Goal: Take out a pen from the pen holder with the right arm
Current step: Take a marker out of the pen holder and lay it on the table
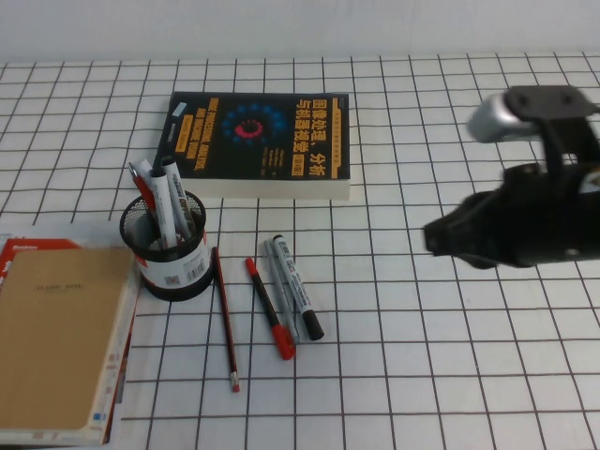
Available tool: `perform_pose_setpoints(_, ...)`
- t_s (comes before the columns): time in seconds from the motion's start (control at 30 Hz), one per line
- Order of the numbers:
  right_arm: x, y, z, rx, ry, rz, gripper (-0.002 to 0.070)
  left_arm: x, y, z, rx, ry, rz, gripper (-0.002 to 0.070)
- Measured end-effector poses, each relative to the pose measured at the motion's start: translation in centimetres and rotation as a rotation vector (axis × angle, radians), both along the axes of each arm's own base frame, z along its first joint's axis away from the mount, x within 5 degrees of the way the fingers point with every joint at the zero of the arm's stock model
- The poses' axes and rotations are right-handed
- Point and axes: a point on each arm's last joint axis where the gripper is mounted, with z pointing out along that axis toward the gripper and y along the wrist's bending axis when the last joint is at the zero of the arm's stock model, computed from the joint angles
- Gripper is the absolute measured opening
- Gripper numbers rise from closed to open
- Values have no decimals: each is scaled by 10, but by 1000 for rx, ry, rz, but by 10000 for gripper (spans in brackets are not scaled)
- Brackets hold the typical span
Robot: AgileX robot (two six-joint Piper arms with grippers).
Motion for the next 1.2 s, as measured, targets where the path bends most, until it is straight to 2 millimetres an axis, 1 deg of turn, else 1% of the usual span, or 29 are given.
perform_pose_setpoints(0.13,14,54,-5,-13,-2,136,-16,0,0,0,0,0,0,-4)
perform_pose_setpoints(0.17,14,70,-7,-18,-5,181,-16,0,0,0,0,0,0,-4)
perform_pose_setpoints(0.23,19,97,-11,-26,-5,240,-16,0,0,0,0,0,0,-4)
perform_pose_setpoints(0.33,25,129,-15,-37,-27,315,-16,0,0,0,0,0,0,-4)
perform_pose_setpoints(0.43,33,152,-20,-31,-56,338,-16,0,0,0,0,0,0,-4)
perform_pose_setpoints(0.5,40,164,-24,-23,-82,339,-1,0,0,0,0,0,0,-4)
perform_pose_setpoints(0.57,44,174,-28,-12,-102,333,27,0,0,0,0,0,0,-4)
perform_pose_setpoints(0.67,50,185,-33,9,-156,308,126,0,0,0,0,0,0,-4)
perform_pose_setpoints(0.73,57,188,-37,23,-208,276,202,0,0,0,0,0,0,-4)
perform_pose_setpoints(0.83,67,191,-40,43,-286,229,262,0,0,0,0,0,0,-4)
perform_pose_setpoints(1.0,79,197,-50,58,-361,173,285,0,0,0,0,0,0,-4)
perform_pose_setpoints(1.2,90,201,-63,54,-438,134,288,0,0,0,0,0,0,-4)
